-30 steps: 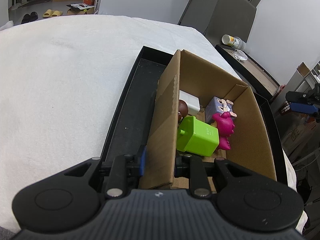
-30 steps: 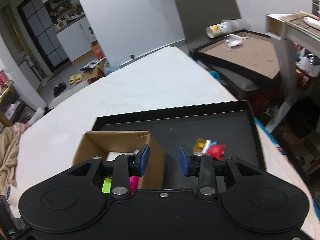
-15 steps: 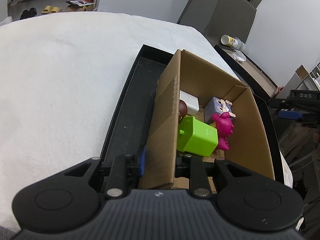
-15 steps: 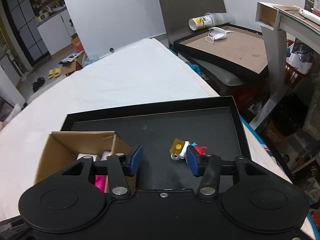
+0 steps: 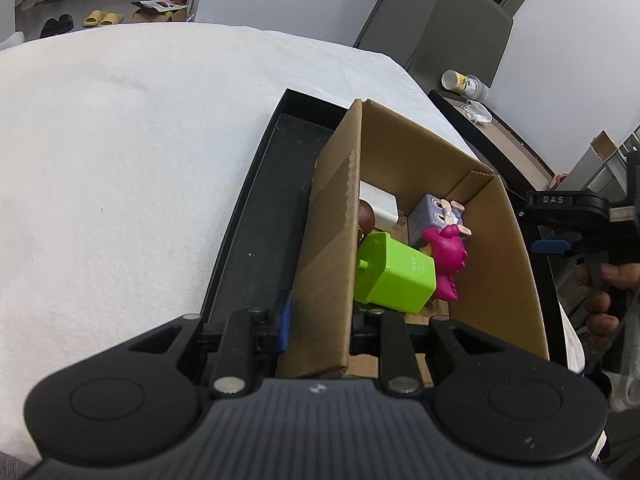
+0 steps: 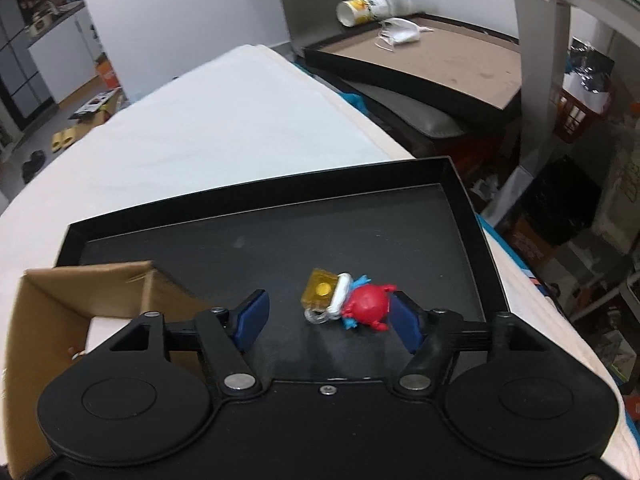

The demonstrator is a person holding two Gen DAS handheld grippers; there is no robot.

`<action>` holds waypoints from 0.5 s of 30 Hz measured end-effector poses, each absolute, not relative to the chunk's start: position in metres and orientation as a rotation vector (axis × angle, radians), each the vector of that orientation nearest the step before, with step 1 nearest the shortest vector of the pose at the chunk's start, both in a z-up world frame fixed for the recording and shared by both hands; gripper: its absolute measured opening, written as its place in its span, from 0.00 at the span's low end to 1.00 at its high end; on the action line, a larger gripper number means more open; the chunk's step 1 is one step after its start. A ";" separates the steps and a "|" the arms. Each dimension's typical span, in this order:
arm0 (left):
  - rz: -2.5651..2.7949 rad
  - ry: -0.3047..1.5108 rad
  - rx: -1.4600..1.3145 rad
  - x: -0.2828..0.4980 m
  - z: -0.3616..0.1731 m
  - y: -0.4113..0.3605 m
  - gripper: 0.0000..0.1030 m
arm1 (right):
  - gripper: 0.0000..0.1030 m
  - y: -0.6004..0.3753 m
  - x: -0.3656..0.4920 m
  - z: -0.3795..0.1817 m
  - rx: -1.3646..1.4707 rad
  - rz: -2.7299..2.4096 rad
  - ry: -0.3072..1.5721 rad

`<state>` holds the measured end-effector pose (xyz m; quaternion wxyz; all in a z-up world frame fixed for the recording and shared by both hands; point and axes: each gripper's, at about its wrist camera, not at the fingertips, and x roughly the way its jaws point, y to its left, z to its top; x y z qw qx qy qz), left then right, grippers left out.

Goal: Organize rigid objects
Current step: 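Move the right gripper to the red crab figure with yellow block and grasp it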

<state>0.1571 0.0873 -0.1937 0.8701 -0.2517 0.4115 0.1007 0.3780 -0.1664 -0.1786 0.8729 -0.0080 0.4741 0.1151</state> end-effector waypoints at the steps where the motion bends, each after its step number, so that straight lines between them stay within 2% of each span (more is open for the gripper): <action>1: 0.211 0.861 -0.527 0.157 -0.194 0.087 0.23 | 0.64 -0.167 0.380 -0.180 -0.009 0.233 0.994; 4: 0.211 0.860 -0.525 0.157 -0.194 0.087 0.23 | 0.67 -0.171 0.387 -0.188 0.016 0.213 1.005; 9: 0.214 0.856 -0.517 0.158 -0.194 0.087 0.23 | 0.77 -0.163 0.391 -0.198 -0.030 0.216 0.995; 13: 0.214 0.857 -0.514 0.159 -0.194 0.086 0.23 | 0.78 -0.159 0.394 -0.206 -0.039 0.210 1.016; 15: 0.215 0.857 -0.515 0.159 -0.194 0.086 0.23 | 0.74 -0.157 0.394 -0.209 -0.061 0.207 1.026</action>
